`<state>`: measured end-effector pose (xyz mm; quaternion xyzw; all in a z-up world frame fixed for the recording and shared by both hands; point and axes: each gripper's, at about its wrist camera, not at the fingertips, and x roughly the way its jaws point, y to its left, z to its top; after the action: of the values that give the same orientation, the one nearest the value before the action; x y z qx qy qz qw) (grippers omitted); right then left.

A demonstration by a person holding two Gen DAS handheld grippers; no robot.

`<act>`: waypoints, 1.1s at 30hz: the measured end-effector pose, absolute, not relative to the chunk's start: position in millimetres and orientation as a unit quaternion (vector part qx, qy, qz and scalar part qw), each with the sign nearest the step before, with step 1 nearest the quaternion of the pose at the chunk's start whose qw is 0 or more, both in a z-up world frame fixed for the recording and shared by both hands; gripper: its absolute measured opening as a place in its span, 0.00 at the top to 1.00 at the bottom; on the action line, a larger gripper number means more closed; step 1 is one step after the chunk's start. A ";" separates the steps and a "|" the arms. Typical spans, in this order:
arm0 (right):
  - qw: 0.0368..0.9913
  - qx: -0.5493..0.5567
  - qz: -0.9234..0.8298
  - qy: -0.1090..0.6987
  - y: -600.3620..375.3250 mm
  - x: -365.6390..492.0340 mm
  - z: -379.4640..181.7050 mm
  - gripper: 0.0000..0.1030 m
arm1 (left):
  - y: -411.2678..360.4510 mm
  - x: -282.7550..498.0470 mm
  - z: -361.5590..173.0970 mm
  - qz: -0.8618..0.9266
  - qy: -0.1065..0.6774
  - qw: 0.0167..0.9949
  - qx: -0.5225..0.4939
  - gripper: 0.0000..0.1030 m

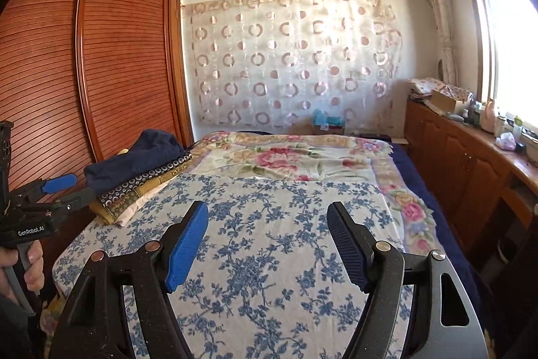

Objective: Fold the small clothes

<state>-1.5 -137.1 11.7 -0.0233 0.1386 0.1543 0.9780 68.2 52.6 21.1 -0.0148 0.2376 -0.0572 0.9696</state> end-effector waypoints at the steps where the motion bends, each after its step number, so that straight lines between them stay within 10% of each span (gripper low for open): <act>1: 0.978 -0.024 0.153 0.137 -134.9 -6.4 10.5 0.27 | 51.6 66.4 22.6 -0.056 0.236 0.970 -0.013 0.18; 33: 0.981 -0.006 0.142 0.131 -135.0 1.6 0.4 0.27 | 41.7 53.6 30.9 -0.038 0.221 0.974 -0.011 0.18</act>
<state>1.6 -135.0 0.4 -0.0061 0.1308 0.1418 0.9812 53.6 41.7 30.9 -0.0109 0.2212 -0.0385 0.9744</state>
